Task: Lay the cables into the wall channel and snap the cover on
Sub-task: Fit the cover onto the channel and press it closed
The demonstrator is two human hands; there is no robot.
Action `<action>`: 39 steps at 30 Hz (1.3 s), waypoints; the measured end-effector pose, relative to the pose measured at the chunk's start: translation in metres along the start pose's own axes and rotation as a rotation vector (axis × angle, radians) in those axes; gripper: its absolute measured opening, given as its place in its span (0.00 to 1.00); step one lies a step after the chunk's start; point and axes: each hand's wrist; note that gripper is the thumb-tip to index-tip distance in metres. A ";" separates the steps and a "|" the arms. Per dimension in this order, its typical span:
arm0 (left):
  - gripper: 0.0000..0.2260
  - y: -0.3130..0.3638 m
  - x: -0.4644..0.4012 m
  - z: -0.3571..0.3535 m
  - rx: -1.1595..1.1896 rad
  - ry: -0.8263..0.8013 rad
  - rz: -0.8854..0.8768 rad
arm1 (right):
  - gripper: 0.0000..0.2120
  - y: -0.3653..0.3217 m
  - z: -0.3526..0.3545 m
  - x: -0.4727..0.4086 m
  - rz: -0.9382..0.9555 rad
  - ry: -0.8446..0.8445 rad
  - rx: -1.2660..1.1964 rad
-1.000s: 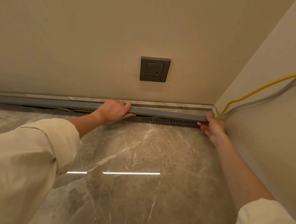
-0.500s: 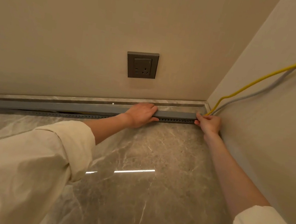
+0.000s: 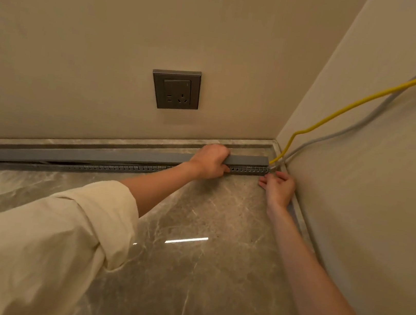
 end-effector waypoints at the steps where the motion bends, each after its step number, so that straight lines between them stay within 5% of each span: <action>1: 0.11 0.001 0.001 0.002 0.003 0.004 0.001 | 0.09 0.000 0.001 0.002 0.010 0.005 -0.028; 5: 0.10 0.007 0.009 0.014 0.028 0.022 -0.024 | 0.16 -0.008 0.002 0.014 -0.029 -0.031 -0.173; 11: 0.07 0.023 0.022 0.040 0.065 0.033 -0.074 | 0.22 -0.044 0.003 0.024 -0.205 -0.303 -0.647; 15: 0.09 0.034 0.028 0.054 0.067 0.046 -0.079 | 0.30 -0.056 -0.011 0.044 -0.216 -0.316 -0.807; 28: 0.08 0.048 0.057 0.077 0.218 -0.068 -0.111 | 0.34 -0.089 -0.026 0.078 -0.274 -0.308 -1.062; 34: 0.13 0.052 0.060 0.076 -0.037 -0.081 -0.187 | 0.35 -0.086 -0.020 0.083 -0.275 -0.333 -1.057; 39: 0.17 0.042 0.074 0.056 -0.244 0.108 -0.295 | 0.35 -0.091 -0.018 0.083 -0.251 -0.351 -1.088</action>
Point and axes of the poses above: each hand's wrist, its own x-axis away from the middle knuckle, its own z-axis out of the back of the hand, y = z × x, and after that the axes turned 10 degrees about x, right-handed
